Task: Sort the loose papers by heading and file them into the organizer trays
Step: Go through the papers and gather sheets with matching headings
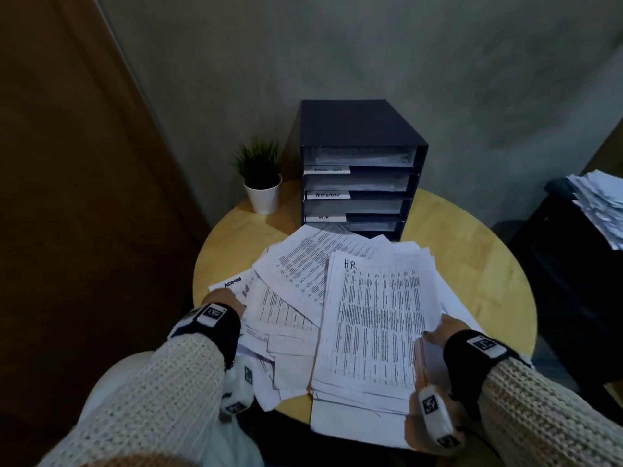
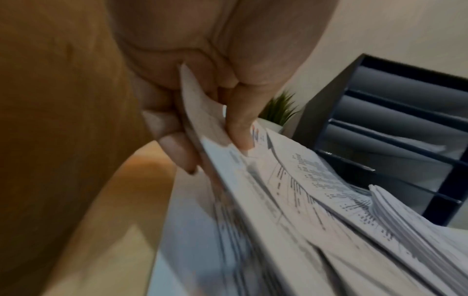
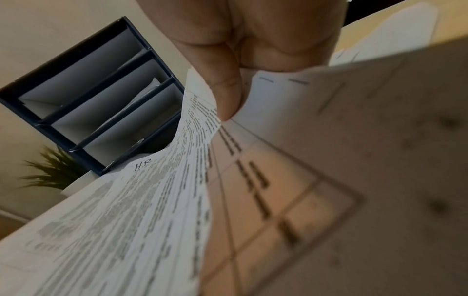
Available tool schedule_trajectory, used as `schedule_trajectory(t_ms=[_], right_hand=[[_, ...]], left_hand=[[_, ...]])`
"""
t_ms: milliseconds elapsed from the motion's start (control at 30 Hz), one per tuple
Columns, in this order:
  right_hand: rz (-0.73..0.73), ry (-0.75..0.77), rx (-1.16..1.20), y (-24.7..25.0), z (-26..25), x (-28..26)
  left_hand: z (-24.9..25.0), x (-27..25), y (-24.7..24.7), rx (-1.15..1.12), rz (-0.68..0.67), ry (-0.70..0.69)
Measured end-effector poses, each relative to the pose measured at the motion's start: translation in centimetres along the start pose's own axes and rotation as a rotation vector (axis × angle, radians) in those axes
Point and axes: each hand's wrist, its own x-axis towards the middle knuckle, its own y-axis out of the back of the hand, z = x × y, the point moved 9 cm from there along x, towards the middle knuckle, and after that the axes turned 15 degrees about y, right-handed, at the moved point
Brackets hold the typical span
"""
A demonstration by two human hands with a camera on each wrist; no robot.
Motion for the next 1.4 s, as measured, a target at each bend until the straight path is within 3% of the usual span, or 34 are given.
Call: schedule_trajectory(t_ms=[100,300,467,567,667,800,967,1067,1167,1400], right_hand=[[-0.039,0.072,-0.118,-0.4,0.0,0.5],[-0.083,0.096,-0.166,0.1,-0.6,-0.6],[-0.028,0.113,-0.084,1.5,-1.2,-1.6],[0.018,0.139,0.001,2.9,-1.9,-2.1],[0.079,0.163,0.122,4.5,-2.7,-2.6],[0.162,0.225,0.340,6.3,-4.0,-3.4],[0.121,0.345,0.654,5.8,-6.4,-4.3],[0.059,0.415,0.675,4.8,-8.2,-4.5],[-0.029,0.445,0.874,3.7,-9.5,-4.9],[-0.075,0.359,1.050,2.6,-9.6,-4.6]], left_hand=[[1.5,-0.8,3.1,0.022,0.064,-0.127],[2.6,-6.9,13.9,-0.473,0.386,-0.331],[2.9,-14.4,20.6,-0.744,0.566,-0.529],[3.2,-19.0,22.8,-0.845,0.607,-0.687],[4.0,-22.3,23.7,-0.917,0.568,-0.812],[6.6,-22.5,22.5,-0.883,0.418,-0.844],[9.0,-17.9,17.0,-0.932,0.119,-0.711],[9.5,-15.6,14.5,-0.999,0.038,-0.631],[9.5,-13.6,12.8,-1.049,-0.043,-0.574],[8.8,-11.3,11.4,-1.102,-0.012,-0.546]])
